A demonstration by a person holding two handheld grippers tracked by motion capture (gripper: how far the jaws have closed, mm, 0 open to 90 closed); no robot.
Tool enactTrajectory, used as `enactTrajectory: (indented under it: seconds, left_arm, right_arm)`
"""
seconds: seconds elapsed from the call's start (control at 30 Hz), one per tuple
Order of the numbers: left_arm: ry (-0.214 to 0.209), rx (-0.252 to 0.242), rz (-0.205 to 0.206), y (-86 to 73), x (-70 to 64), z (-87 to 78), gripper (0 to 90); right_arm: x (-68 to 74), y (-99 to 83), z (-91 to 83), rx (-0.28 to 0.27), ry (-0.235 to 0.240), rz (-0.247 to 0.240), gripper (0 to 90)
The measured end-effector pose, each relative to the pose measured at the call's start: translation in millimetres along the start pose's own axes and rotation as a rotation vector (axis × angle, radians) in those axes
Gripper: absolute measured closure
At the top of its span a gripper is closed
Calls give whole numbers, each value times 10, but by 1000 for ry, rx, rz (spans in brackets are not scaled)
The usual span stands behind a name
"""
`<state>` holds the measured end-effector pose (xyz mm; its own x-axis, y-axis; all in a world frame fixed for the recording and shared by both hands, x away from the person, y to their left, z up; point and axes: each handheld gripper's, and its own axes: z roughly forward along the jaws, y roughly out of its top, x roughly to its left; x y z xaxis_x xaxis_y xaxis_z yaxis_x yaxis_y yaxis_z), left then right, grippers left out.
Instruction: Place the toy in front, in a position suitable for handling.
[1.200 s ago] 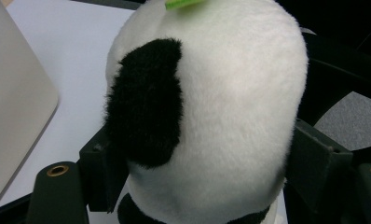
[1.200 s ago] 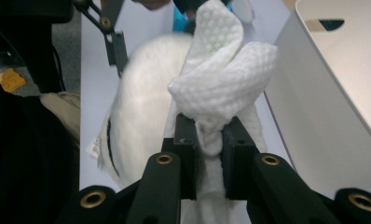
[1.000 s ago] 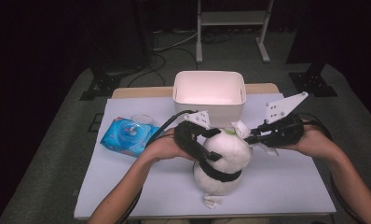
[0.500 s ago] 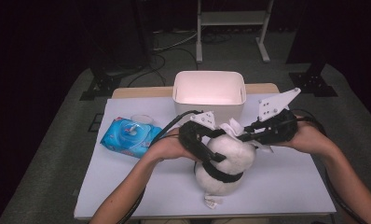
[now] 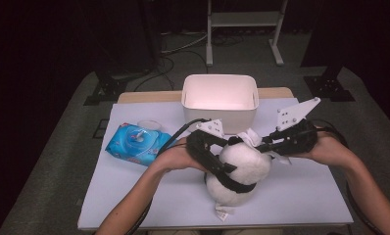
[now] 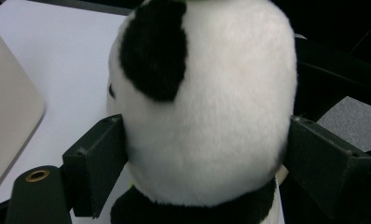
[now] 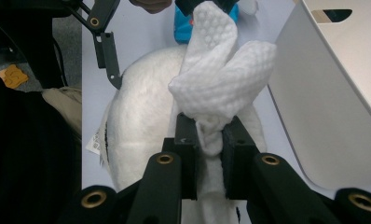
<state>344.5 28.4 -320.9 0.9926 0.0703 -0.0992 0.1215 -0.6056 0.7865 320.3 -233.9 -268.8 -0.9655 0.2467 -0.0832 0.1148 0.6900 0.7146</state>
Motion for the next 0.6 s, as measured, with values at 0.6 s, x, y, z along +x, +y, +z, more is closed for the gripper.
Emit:
enactTrajectory:
  seconds: [0.6]
  left_arm:
    - [-30,7,-45,-262,33,221,132]
  right_arm:
    - [10,-244,-109,-15,-3,44,784]
